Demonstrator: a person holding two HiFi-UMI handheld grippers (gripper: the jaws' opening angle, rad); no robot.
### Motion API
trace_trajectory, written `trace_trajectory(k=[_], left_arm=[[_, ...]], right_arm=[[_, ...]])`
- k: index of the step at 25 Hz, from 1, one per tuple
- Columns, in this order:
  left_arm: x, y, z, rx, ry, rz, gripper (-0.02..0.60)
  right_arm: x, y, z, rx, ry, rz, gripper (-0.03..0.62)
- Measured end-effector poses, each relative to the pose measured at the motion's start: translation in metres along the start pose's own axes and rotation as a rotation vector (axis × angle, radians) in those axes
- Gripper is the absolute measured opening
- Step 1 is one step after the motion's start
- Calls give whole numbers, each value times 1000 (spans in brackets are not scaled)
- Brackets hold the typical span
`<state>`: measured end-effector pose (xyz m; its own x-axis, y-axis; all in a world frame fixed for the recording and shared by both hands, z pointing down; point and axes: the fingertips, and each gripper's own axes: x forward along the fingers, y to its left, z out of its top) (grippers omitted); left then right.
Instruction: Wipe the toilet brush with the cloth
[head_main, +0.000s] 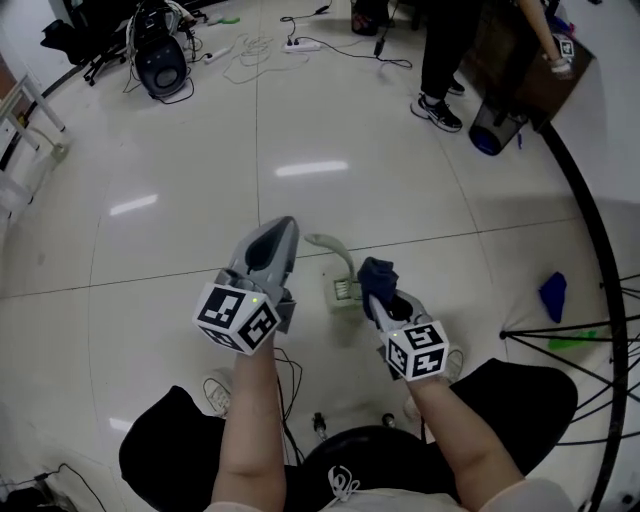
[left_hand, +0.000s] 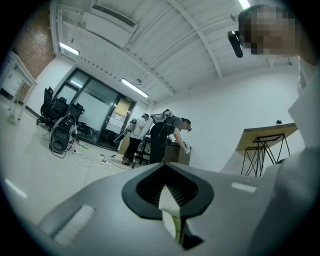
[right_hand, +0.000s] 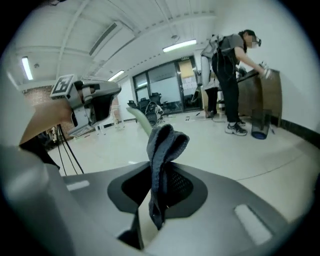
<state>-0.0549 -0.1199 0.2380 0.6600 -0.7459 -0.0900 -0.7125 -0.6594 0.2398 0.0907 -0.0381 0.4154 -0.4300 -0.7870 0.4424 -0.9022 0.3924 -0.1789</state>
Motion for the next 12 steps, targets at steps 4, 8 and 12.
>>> trace_trajectory(k=[4,8,12], left_arm=[[-22,-11,26,18,-67,74,6],[-68,-19,19,-37,-138,173,6],[-97,-15,-9,-41,-121,262,6]], right_arm=[[-35,-29,56,35,-141,-63,69],[-51,-33,89,0,-231,-79,69],[-63,-34,95,11,-273,-88,69]])
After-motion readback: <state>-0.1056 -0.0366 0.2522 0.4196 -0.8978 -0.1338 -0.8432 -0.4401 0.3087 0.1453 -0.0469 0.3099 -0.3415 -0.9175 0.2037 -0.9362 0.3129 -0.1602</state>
